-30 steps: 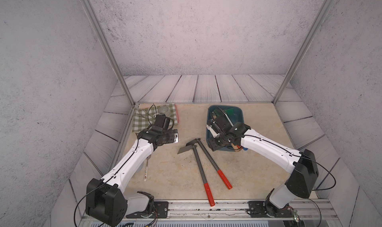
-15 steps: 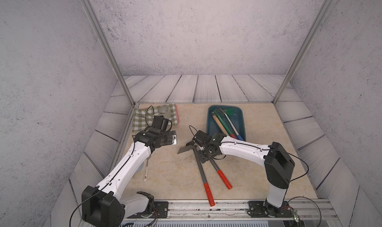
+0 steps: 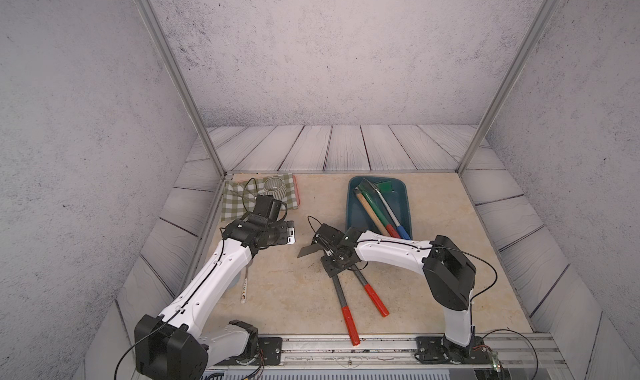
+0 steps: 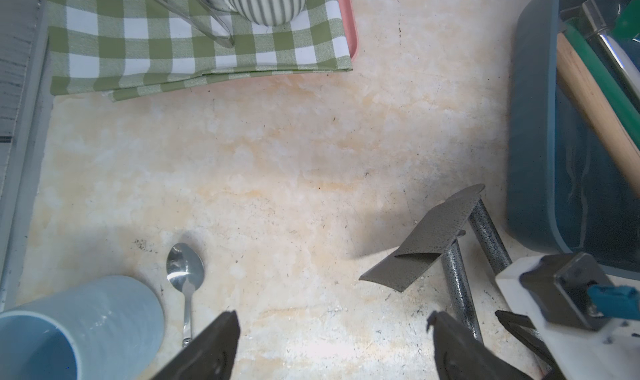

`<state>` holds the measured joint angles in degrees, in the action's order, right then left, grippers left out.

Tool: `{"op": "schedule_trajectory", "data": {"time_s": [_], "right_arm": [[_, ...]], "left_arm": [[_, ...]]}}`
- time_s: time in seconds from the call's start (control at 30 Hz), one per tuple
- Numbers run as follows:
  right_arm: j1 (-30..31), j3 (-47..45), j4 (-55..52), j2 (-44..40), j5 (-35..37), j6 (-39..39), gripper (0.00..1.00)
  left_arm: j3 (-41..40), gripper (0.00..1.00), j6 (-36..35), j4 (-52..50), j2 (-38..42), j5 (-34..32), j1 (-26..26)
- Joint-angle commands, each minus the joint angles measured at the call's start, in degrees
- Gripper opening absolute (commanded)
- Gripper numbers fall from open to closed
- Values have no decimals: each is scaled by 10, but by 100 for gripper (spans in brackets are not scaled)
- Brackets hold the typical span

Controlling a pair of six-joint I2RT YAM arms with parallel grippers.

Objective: Put the small hoe into the storage box
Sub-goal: Pick up the hoe from the center of the board.

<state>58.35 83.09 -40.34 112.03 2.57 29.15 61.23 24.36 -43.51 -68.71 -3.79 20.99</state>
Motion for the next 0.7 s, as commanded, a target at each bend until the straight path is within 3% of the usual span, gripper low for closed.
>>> {"op": "schedule_trajectory", "data": {"time_s": [0.0,0.2,0.4,0.57,0.67], "right_arm": [[5,8,-4,19,-2,17,51],[6,11,-7,44,-2,22,45],[7,10,-12,57,8,23,25],[7,15,-23,48,34,8,2],[7,27,-35,35,46,-10,0]], "left_arm": [[-4,90,-4,-7,8,0,-2],[-6,90,-6,-8,11,1,-3],[-5,89,-9,-10,9,1,-3],[-2,89,-12,-10,9,-5,-3],[-2,90,-12,-10,7,-6,-3]]}}
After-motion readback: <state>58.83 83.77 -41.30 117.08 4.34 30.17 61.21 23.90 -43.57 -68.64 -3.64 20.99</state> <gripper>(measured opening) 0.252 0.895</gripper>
